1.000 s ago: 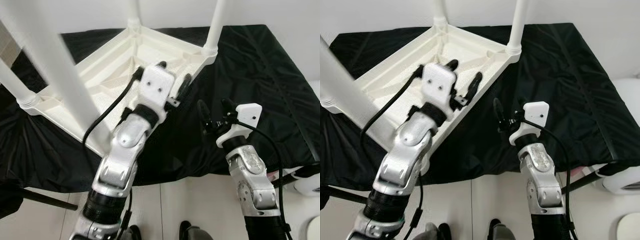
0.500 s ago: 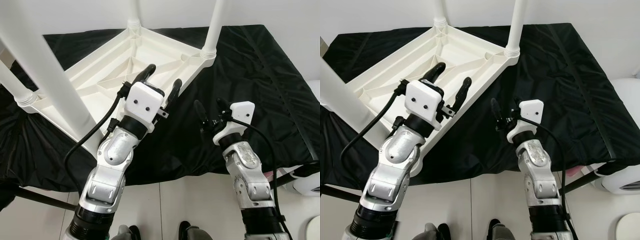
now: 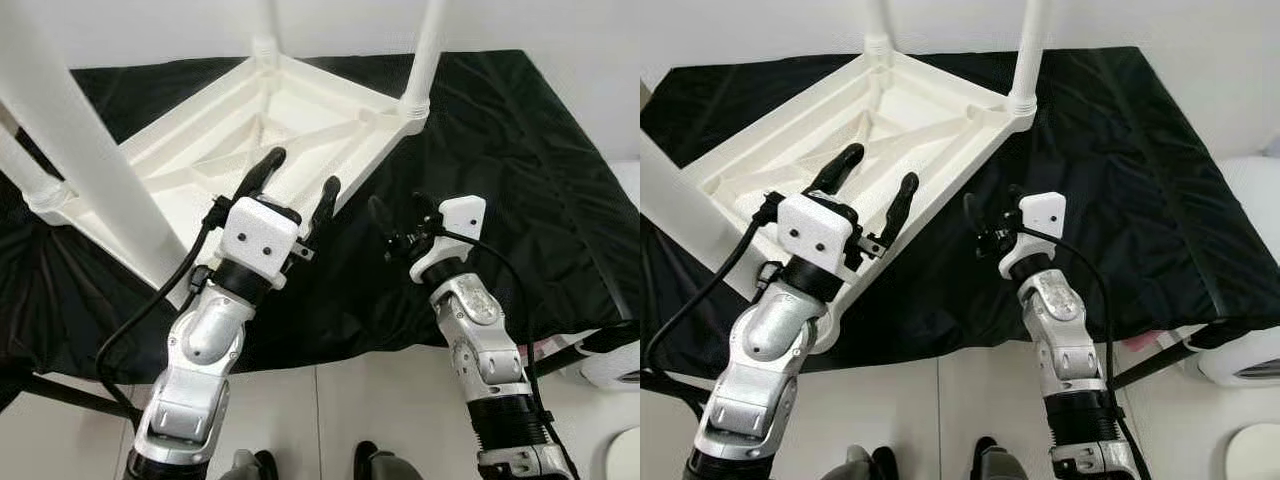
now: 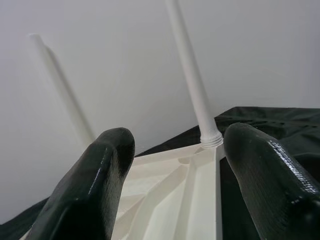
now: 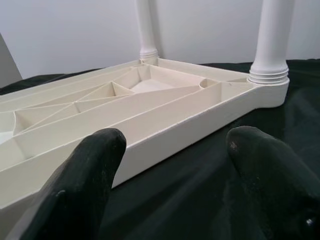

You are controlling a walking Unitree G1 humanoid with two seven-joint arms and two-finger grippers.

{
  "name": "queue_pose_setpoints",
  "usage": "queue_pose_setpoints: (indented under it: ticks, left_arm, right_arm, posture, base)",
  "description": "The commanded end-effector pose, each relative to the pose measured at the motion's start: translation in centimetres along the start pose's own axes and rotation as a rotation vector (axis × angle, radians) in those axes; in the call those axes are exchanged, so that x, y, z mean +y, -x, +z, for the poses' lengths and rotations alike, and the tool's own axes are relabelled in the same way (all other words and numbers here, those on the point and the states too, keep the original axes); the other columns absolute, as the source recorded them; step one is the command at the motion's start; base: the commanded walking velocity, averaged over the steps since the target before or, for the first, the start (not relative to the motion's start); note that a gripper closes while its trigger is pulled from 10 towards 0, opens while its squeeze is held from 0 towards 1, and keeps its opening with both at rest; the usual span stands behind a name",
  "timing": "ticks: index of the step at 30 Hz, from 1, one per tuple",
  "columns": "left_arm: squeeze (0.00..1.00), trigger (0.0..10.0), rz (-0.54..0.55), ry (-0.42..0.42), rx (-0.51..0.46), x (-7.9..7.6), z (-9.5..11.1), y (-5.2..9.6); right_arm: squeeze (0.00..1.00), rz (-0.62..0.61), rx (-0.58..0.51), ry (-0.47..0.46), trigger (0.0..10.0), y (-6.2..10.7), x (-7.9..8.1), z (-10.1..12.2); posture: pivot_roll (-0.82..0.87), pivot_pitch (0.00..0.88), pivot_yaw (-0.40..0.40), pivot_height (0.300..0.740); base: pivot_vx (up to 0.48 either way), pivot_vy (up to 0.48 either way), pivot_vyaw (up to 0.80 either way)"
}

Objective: Building children table

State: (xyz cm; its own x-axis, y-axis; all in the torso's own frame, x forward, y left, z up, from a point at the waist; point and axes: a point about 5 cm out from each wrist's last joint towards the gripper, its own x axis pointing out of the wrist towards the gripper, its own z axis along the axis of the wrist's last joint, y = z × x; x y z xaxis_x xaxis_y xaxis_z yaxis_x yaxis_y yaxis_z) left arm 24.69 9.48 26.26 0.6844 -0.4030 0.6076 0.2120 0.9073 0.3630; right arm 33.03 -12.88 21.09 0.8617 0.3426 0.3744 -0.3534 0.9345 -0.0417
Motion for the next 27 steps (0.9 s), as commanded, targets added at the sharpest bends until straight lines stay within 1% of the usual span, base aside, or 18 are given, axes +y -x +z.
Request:
queue_pose_setpoints:
  ticks: [1,5,9,12,16,17,18,19,21,23,25,27]
  left_arm:
    - [0.0,10.0,0.078,-0.054,-0.026,1.1,0.7,0.6]
    - [0.0,10.0,0.086,-0.068,-0.03,1.4,0.9,0.7]
    - [0.0,10.0,0.084,-0.103,-0.042,1.7,1.3,0.8]
    - [0.0,10.0,0.094,-0.098,-0.042,2.0,1.4,0.9]
    - [0.0,10.0,0.082,-0.091,-0.037,1.9,1.4,1.0]
    - [0.0,10.0,0.088,-0.071,-0.025,2.1,1.2,1.0]
    - [0.0,10.0,0.1,-0.045,-0.013,2.4,1.0,0.9]
    - [0.0,10.0,0.1,-0.045,-0.013,2.4,1.0,0.9]
    - [0.0,10.0,0.114,-0.016,-0.001,2.9,0.8,0.7]
    - [0.0,10.0,0.102,-0.013,-0.03,3.2,1.3,0.1]
    - [0.0,10.0,0.1,-0.011,-0.037,3.3,1.4,-0.1]
    - [0.0,10.0,0.107,-0.037,-0.07,3.7,2.0,-0.6]
  right_arm:
    - [0.0,0.028,0.017,0.001,10.0,-0.3,0.4,-0.8]
    - [0.0,0.035,0.027,0.001,10.0,-0.7,0.3,-1.2]
    - [0.0,0.049,0.028,0.002,10.0,-1.8,0.5,-1.4]
    - [0.0,0.068,0.0,-0.001,10.0,-2.5,0.9,-1.0]
    - [0.0,0.073,-0.011,0.0,10.0,-2.7,1.0,-0.8]
    - [0.0,0.078,-0.021,0.002,10.0,-2.8,1.1,-0.7]
    - [0.0,0.087,-0.037,0.01,10.0,-2.9,1.2,-0.5]
    - [0.0,0.087,-0.037,0.01,10.0,-2.9,1.2,-0.5]
    - [0.0,0.098,-0.056,0.019,10.0,-3.0,1.3,-0.2]
    - [0.0,0.094,-0.061,0.031,10.0,-3.1,0.9,-0.3]
    - [0.0,0.092,-0.062,0.036,10.0,-3.2,0.8,-0.4]
    - [0.0,0.088,-0.06,0.041,10.0,-3.3,0.5,-0.5]
  posture:
    - [-0.02,0.223,0.02,0.74]
    - [-0.01,0.222,0.018,0.74]
    - [0.0,0.222,0.012,0.74]
    - [0.01,0.218,0.008,0.74]
    - [0.01,0.214,0.005,0.74]
    - [0.01,0.205,0.003,0.74]
    - [0.0,0.198,0.004,0.74]
    - [0.0,0.198,0.004,0.74]
    - [0.0,0.197,0.004,0.74]
    - [-0.01,0.189,0.006,0.74]
    - [-0.01,0.185,0.006,0.74]
    - [-0.02,0.179,0.007,0.74]
  base:
    - [0.0,0.0,0.0]
    - [0.0,0.0,0.0]
    - [0.0,0.0,0.0]
    - [0.0,0.0,0.0]
    - [0.0,0.0,0.0]
    - [0.0,0.0,0.0]
    - [0.0,0.0,0.0]
    - [0.0,0.0,0.0]
    - [0.0,0.0,0.0]
    - [0.0,0.0,0.0]
    - [0.0,0.0,0.0]
    - [0.0,0.0,0.0]
